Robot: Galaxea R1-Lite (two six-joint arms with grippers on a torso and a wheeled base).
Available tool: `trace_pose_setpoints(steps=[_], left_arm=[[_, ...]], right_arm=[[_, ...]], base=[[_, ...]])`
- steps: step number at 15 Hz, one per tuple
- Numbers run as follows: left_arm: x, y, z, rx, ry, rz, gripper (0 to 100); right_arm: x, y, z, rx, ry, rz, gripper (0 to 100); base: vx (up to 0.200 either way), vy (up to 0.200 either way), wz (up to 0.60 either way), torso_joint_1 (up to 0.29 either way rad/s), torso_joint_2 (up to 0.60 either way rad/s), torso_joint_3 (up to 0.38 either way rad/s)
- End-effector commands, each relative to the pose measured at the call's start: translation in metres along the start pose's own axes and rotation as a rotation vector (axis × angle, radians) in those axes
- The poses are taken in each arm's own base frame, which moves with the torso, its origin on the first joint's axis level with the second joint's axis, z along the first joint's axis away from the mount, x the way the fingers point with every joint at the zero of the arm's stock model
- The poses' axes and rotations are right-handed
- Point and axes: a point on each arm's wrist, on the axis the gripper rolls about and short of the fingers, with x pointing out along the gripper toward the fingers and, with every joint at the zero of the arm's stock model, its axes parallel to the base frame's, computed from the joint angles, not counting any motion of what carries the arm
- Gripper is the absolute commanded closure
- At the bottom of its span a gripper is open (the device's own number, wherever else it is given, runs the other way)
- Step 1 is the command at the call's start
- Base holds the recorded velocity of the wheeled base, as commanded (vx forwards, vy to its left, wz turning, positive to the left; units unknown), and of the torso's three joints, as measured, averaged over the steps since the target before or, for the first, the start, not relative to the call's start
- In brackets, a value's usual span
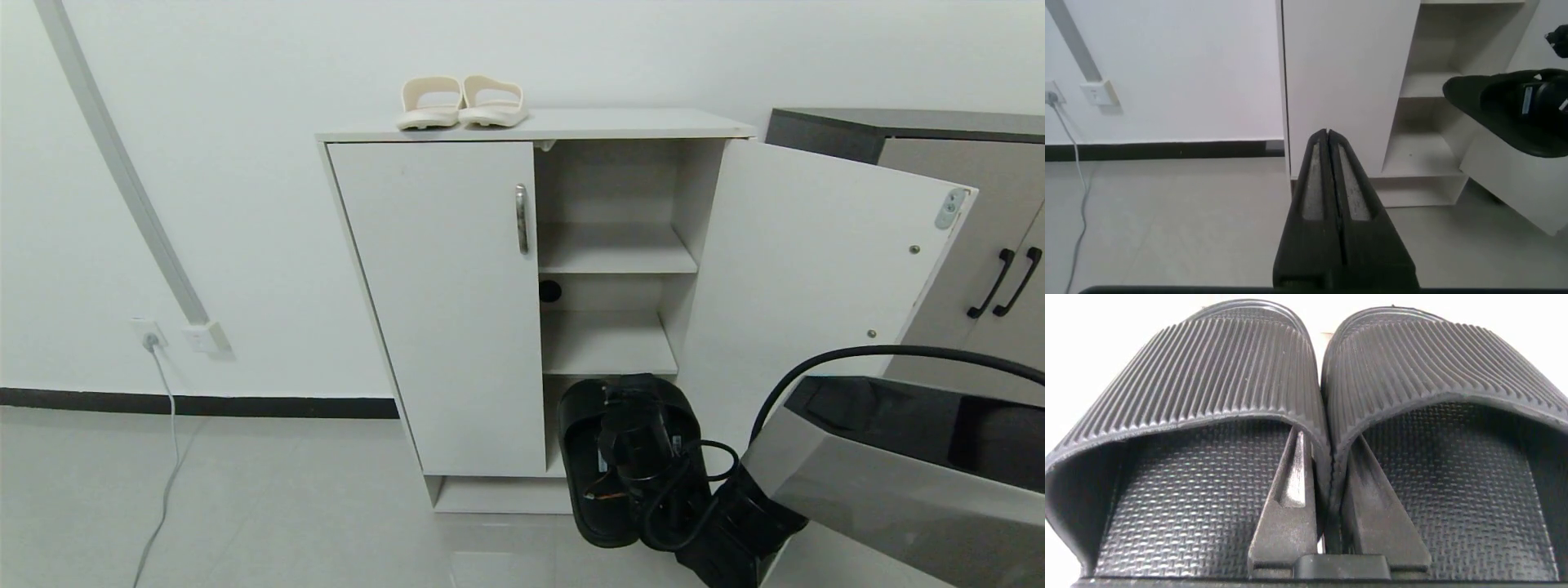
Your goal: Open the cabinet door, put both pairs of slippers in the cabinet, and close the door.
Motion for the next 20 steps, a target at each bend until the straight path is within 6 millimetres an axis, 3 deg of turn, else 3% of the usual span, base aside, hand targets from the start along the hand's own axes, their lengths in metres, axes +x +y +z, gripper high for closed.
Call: trace_pose_setpoints(steps=[1,9,20], left_arm=[[0.000,0.000,0.000,0.000,0.002,0.000,100],[0.000,0.000,0.000,0.000,0.003,-0.003,100],[0.000,0.000,0.000,0.000,0.003,-0.001,100]], right_arm=[[0.003,0.001,-0.004,-0.003,0.005,-0.002,100],[0.005,0.001,-0.011,-0.015,0.018,-0.009,100],[0.010,0.002,-0.018,-0.002,0.003,-0.012,100]], base=[[0.000,0.000,0.00,0.000,0.00,0.000],[0.000,0.000,0.00,0.001,0.00,-0.023],[0.000,0.000,0.00,0.003,0.00,-0.186]])
